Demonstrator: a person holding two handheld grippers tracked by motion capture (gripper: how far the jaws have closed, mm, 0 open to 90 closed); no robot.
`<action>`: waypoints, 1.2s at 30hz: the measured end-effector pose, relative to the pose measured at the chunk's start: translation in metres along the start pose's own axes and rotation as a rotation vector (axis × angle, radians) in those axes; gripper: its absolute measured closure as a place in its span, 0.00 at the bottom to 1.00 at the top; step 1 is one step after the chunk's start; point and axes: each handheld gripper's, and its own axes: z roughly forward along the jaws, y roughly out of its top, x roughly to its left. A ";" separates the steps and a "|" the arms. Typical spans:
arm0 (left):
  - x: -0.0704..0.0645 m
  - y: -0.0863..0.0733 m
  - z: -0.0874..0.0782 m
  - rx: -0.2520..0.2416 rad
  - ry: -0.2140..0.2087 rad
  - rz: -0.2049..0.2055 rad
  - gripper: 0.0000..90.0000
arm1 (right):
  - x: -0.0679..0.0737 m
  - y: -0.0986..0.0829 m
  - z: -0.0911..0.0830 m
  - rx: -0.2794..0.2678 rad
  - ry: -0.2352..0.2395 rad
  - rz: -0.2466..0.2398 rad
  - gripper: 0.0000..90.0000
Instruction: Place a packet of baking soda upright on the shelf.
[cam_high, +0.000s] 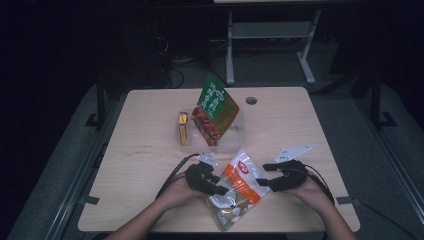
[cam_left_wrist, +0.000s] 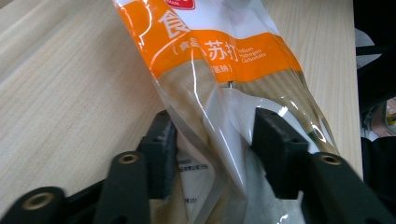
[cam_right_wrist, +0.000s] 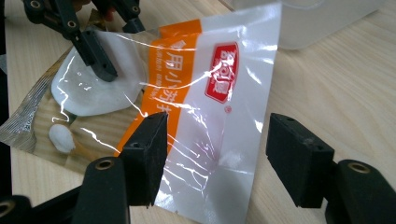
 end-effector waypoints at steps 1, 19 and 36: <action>0.000 0.000 -0.001 0.001 0.001 0.008 0.68 | 0.000 0.000 0.000 -0.002 0.001 0.002 0.43; -0.022 0.008 -0.022 -0.086 0.017 0.250 0.99 | -0.002 0.001 -0.007 -0.065 0.075 0.030 0.44; -0.024 -0.001 -0.080 -0.203 0.094 0.375 0.99 | 0.005 0.065 -0.004 -0.128 0.231 -0.064 0.53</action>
